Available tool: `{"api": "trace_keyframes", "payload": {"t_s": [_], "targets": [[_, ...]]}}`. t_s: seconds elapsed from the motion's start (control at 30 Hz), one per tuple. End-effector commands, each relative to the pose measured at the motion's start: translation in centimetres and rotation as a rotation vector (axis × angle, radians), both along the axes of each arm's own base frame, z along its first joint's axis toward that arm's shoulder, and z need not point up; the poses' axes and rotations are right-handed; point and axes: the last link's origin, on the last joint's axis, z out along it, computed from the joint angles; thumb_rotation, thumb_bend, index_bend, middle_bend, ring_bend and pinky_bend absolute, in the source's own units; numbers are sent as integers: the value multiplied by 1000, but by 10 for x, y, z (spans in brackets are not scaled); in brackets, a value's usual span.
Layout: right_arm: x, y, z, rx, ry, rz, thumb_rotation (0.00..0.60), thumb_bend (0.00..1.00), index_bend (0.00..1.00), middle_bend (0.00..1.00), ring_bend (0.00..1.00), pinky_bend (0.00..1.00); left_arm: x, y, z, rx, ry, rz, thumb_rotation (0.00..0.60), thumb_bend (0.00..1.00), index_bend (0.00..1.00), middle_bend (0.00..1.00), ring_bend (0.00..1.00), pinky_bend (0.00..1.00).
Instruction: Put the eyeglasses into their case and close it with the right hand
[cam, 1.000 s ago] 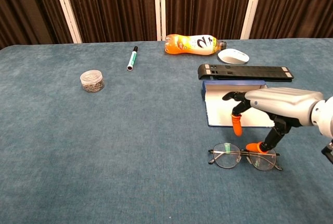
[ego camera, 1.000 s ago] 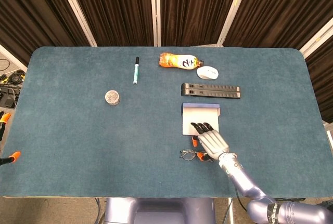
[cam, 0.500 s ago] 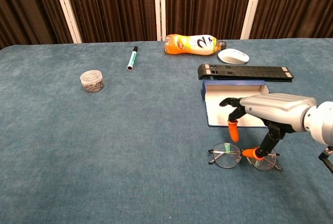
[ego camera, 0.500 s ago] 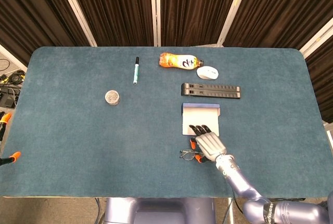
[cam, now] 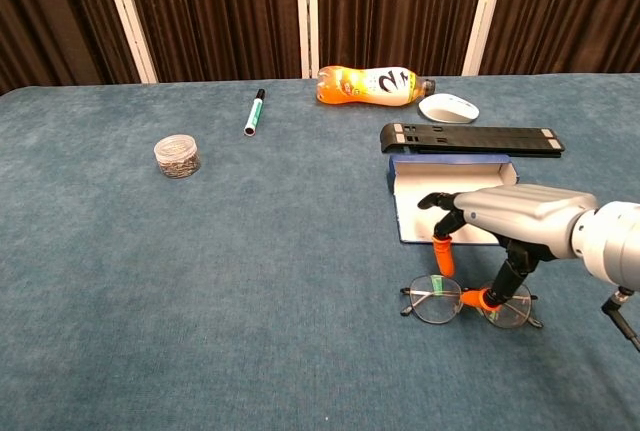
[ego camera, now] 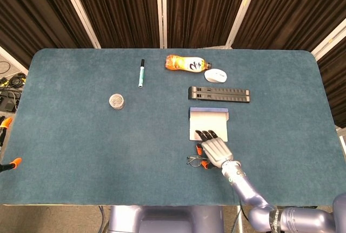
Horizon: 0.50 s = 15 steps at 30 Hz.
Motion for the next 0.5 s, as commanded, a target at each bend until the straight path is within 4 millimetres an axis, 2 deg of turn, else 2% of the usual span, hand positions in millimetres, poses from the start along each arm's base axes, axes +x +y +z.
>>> {"api": "trace_keyframes", "payload": {"t_s": [0.03,0.27,0.5], "targets": [[0,0,-1,-1,4,0,600,229,511,0,0,0,0,0,0,-1,0,-1,600,0,0,0,0,0],[-4,-1,-3,-7,33,6,600,233,518,0,0,0,0,0,0,0,-1,1,600,0,0,0,0,0],[-6,0,-3,-7,49,8,600,286,558,0,0,0,0,0,0,-1,0,2,600,0,0,0,0,0]]}}
